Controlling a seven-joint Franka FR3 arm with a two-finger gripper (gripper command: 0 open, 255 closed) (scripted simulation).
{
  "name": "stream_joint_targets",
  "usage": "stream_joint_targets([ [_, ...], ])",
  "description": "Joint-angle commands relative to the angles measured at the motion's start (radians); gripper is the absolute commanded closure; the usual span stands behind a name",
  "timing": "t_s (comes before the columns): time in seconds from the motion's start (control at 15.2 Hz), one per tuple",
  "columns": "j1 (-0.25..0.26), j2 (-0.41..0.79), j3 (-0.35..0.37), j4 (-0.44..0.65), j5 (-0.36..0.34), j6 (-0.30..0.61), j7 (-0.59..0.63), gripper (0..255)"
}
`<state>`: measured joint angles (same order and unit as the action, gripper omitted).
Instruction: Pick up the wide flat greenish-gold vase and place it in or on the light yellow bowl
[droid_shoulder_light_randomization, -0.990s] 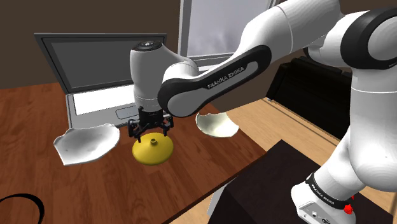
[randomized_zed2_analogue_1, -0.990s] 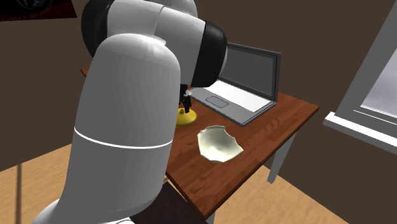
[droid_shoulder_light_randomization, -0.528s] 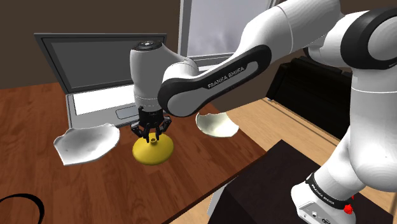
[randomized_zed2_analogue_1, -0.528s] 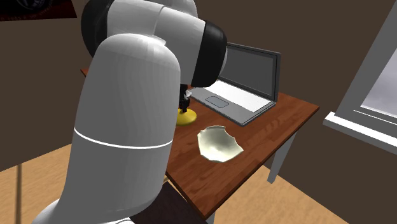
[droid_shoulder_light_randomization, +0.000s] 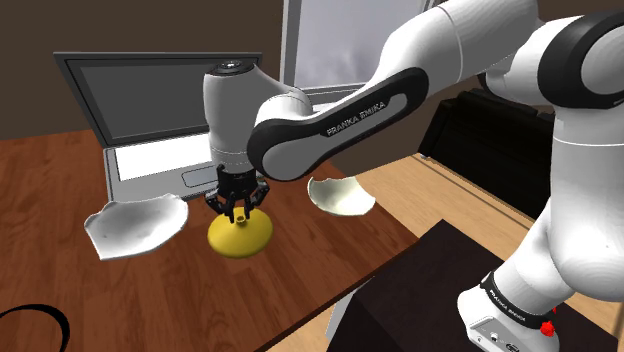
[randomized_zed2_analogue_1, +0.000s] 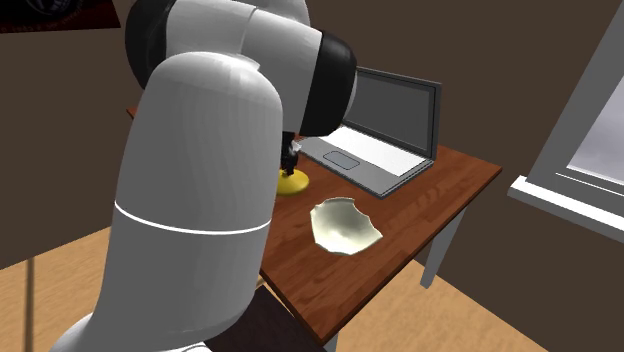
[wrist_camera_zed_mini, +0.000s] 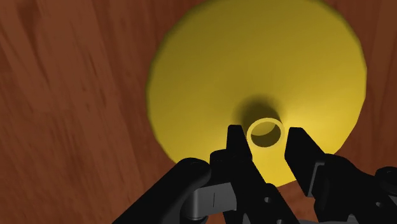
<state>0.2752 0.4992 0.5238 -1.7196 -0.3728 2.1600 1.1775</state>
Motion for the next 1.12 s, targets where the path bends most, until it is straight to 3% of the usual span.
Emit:
stream_joint_targets([
  [0.0, -0.004, -0.013, 0.005, 0.005, 0.009, -0.017, -0.007, 255],
  [1.06, -0.017, -0.095, 0.037, 0.109, 0.071, -0.189, -0.055, 255],
])
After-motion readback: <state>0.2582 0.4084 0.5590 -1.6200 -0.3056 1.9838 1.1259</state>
